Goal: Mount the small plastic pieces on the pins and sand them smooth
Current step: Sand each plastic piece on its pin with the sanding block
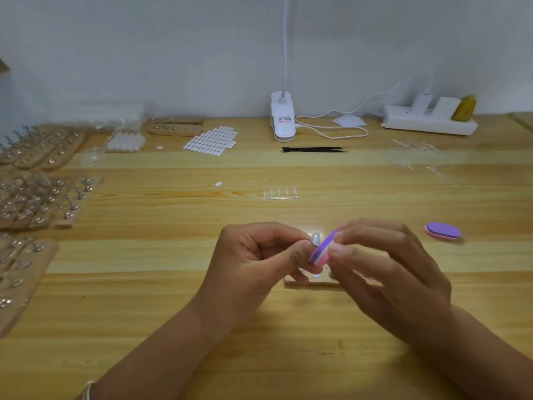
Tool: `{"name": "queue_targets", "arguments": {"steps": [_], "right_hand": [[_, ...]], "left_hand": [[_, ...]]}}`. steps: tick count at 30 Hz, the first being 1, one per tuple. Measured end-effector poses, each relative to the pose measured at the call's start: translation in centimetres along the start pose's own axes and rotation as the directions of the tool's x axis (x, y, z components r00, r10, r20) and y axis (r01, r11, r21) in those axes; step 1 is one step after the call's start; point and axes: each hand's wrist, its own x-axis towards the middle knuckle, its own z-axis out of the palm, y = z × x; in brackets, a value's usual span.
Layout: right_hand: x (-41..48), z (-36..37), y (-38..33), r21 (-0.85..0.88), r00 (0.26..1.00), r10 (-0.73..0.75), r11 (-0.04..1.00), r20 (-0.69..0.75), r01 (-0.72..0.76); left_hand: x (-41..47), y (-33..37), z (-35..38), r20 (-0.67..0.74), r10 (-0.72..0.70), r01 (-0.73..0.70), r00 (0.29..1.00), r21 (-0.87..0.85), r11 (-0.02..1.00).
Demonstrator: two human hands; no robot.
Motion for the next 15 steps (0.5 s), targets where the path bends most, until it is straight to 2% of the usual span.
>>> {"name": "queue_targets", "arguments": {"steps": [3,7,12,15], "right_hand": [[0.1,0.3,-0.2,-0.012,1.000,-0.016,1.000,0.015,0.016],[0.1,-0.2,0.7,-0.061,0.999,0.050,0.997,0.006,-0.049],[-0.1,0.3,-0.2,0.002,1.000,-0.014,1.000,0.014,0.014],[0.0,0.0,0.9,-0.055,0.999,0.024,0.998,0.024,-0.022]], "left_hand": [[0.0,0.0,0.0,0.010,-0.004,0.004,1.000,-0.008,1.000],[0.1,0.1,-0.1,0.003,-0.024,0.024,1.000,-0.013,1.000],[0.0,0.3,0.0,0.053,-0.026,0.026,0.998,-0.004,1.000],[0.0,0.6,-0.1,0.046,-0.040,0.041,0.998,-0.025,0.999]]}}
